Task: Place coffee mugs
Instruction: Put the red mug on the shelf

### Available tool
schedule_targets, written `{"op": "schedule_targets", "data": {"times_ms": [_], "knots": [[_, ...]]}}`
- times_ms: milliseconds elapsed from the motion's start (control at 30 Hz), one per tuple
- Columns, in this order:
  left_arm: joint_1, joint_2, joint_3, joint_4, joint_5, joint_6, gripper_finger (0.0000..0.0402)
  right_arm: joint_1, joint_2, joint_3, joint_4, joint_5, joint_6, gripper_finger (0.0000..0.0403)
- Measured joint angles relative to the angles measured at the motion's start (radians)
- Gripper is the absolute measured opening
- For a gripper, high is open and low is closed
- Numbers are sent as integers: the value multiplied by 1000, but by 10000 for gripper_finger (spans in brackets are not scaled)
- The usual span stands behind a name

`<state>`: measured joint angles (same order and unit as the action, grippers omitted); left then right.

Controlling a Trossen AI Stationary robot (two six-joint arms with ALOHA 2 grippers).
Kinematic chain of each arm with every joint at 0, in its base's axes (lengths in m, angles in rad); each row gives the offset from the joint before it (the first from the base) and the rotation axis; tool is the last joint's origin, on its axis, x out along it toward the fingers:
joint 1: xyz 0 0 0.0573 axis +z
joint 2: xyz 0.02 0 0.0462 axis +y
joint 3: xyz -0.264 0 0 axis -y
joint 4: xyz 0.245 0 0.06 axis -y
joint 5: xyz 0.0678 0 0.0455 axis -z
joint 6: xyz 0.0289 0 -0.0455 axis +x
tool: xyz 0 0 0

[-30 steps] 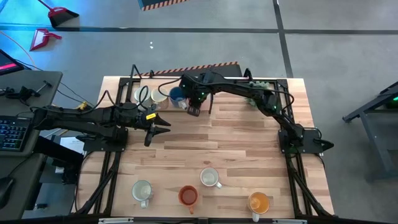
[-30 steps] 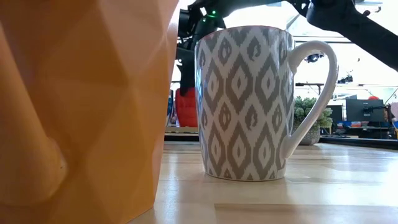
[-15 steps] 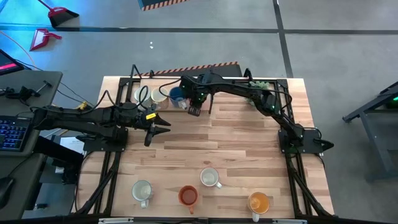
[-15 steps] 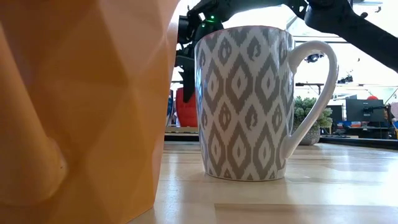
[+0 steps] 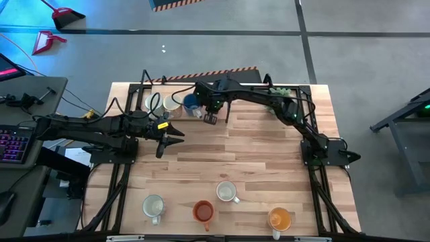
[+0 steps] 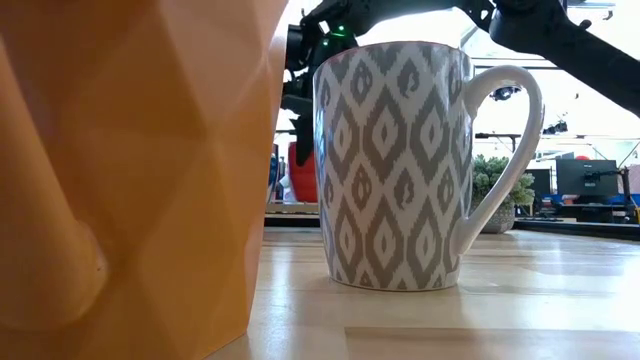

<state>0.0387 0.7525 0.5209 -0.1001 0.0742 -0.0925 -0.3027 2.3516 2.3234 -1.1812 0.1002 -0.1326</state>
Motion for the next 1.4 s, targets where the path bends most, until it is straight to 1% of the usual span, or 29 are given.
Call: {"op": "schedule_targets", "data": {"times_ms": [133,267,400,500,733,1100,1400], "knots": [[0,0,0,0,0,0,101,-16,0,0,6,-5,-7,2],[0,0,0,0,0,0,101,-57,0,15,17,-56,-6,2],[0,0,0,0,0,0,101,-101,-3,33,51,-78,-2,1],[0,0,0,0,0,0,101,-134,-3,32,42,-127,2,1],[0,0,0,0,-1,5,101,-169,-3,32,51,-152,-18,0],[0,0,0,0,-2,8,101,-184,12,32,75,-204,-26,0],[0,0,0,0,-2,8,101,-185,24,32,65,-207,-31,0]]}}
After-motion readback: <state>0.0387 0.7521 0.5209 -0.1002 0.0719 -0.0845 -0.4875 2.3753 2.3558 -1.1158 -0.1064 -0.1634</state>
